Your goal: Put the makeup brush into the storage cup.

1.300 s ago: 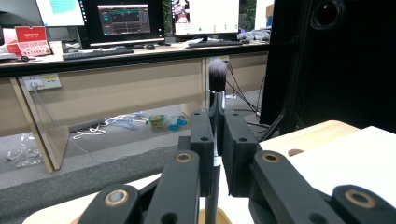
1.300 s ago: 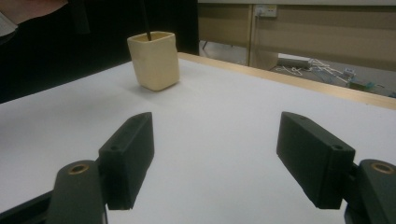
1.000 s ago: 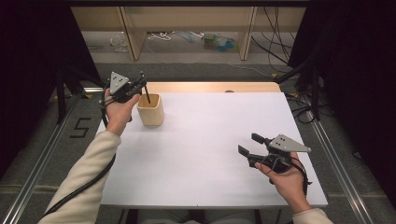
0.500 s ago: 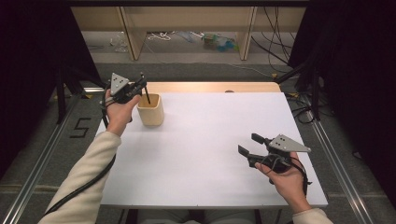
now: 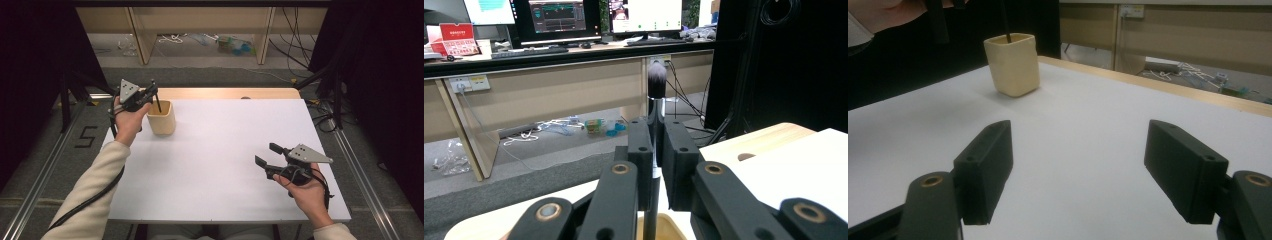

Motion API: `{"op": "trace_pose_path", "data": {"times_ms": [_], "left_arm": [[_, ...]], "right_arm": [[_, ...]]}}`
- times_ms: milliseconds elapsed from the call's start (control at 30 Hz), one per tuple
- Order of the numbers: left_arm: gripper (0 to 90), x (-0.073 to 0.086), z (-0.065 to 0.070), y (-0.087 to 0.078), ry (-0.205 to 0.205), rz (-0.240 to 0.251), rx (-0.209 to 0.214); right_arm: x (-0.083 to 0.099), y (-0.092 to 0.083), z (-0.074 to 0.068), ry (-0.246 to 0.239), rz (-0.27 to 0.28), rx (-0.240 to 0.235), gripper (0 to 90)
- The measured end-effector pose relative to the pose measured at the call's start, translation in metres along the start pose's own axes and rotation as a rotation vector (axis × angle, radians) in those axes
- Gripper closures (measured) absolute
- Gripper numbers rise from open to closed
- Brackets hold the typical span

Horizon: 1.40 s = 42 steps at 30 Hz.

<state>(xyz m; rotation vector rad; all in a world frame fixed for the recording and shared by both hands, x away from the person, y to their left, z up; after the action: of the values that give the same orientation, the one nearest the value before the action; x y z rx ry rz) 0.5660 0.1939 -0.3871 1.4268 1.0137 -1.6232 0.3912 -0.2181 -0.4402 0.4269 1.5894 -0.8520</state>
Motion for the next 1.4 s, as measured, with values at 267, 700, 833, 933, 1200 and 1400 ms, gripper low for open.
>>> {"op": "trace_pose_path", "data": {"times_ms": [267, 700, 833, 933, 1200, 1400], "left_arm": [[83.8, 0.004, 0.0, 0.001, 0.003, -0.009, -0.006], [83.8, 0.008, -0.002, 0.002, 0.003, -0.021, -0.009], [83.8, 0.01, -0.003, 0.003, 0.002, -0.025, -0.011], [83.8, 0.012, -0.004, 0.003, 0.002, -0.028, -0.012], [83.8, 0.015, -0.004, 0.004, 0.006, -0.035, -0.013], [83.8, 0.017, -0.005, 0.004, 0.004, -0.042, -0.018]], "right_arm": [[0.0, 0.0, 0.0, -0.001, 0.0, -0.001, 28.7], [0.0, 0.0, 0.0, 0.0, 0.0, 0.0, 28.6], [0.0, 0.0, 0.0, 0.0, -0.001, -0.001, 28.7], [0.0, 0.0, 0.0, -0.001, 0.0, -0.001, 28.7], [0.0, 0.0, 0.0, 0.001, -0.002, -0.004, 28.7], [0.0, 0.001, -0.001, 0.007, 0.002, -0.01, 28.7]]}}
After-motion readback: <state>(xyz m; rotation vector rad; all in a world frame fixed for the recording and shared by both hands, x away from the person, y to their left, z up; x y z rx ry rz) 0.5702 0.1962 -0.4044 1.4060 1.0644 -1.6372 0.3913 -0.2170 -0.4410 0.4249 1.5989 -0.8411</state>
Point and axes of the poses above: each handheld gripper's, and its own axes: y roughly forward along the jaws, x roughly out of its underside, z roughly to its right, the point moved 5 cm from there along y, roughly forward along the jaws, and after that the axes turned 4 degrees about -y, right-handed, at the moved point
